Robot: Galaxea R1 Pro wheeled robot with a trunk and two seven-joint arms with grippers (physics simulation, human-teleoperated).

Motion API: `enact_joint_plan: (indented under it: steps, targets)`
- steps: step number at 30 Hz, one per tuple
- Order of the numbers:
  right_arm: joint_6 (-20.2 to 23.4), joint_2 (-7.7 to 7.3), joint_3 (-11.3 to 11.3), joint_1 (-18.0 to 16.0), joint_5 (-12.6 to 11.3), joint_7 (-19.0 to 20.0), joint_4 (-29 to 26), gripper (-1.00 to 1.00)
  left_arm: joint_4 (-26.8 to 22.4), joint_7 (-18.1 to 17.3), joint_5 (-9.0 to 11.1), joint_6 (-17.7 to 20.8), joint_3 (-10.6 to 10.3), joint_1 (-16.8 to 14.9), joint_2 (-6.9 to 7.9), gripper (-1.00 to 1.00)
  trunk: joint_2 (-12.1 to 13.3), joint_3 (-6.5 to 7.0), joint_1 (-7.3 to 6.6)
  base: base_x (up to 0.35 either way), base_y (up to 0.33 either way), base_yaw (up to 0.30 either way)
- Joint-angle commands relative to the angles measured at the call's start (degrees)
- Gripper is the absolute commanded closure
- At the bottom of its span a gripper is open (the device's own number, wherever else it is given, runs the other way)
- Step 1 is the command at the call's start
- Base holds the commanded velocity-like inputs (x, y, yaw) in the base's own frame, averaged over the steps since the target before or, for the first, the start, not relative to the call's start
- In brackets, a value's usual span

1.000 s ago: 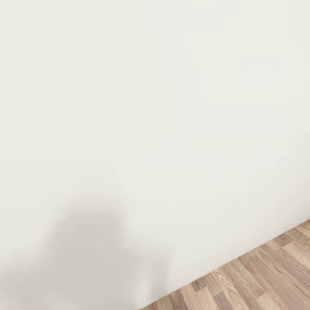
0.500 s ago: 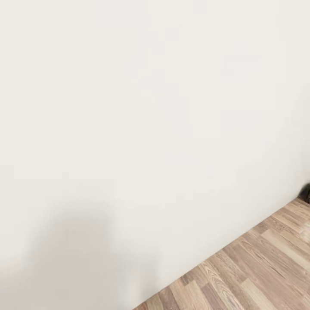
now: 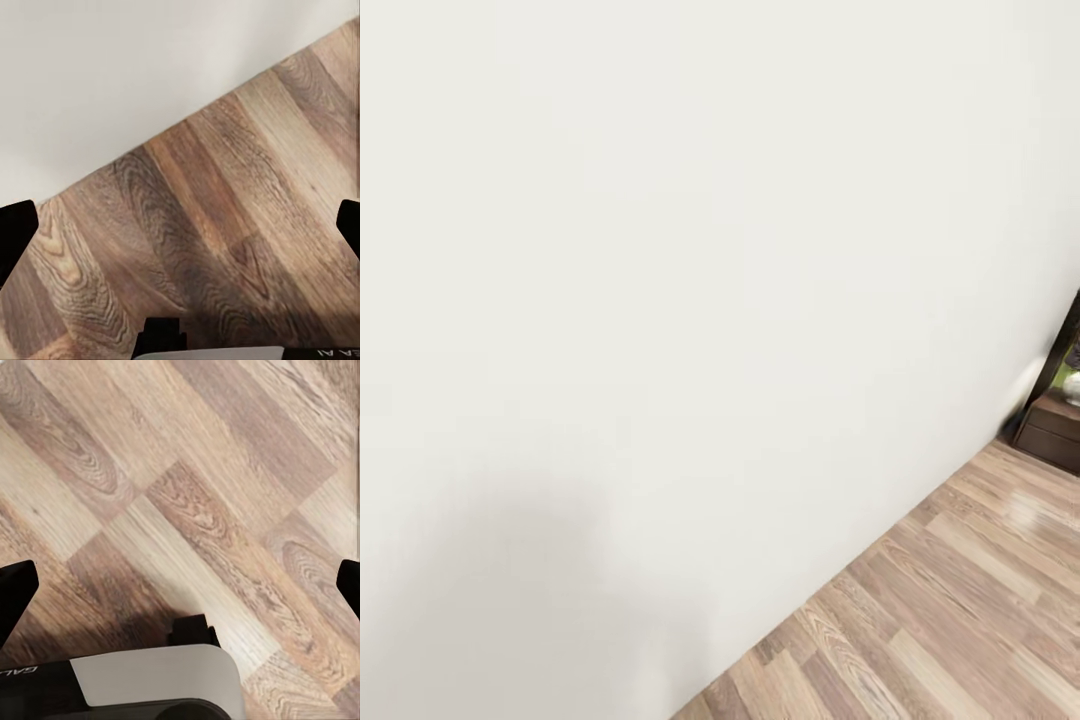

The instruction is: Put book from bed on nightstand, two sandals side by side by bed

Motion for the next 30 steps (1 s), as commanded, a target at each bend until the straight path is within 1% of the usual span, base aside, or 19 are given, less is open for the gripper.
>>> enact_joint_plan:
  steps: [1, 30]
  targets:
    - [-0.1, 0.02, -0.1, 0.0, -0.1, 0.1, 0.0, -1.0, 0.0, 0.0, 0.1, -0.2, 0.0, 0.0, 0.0, -1.0, 0.0, -0.07, 0.0, 0.009, 0.0, -0.235]
    - [-0.1, 0.02, -0.1, 0.0, 0.0, 0.1, 0.0, -1.0, 0.0, 0.0, 0.1, -0.2, -0.1, 0.0, -0.03, -1.0, 0.0, -0.66, 0.0, 0.001, 0.0, -0.235]
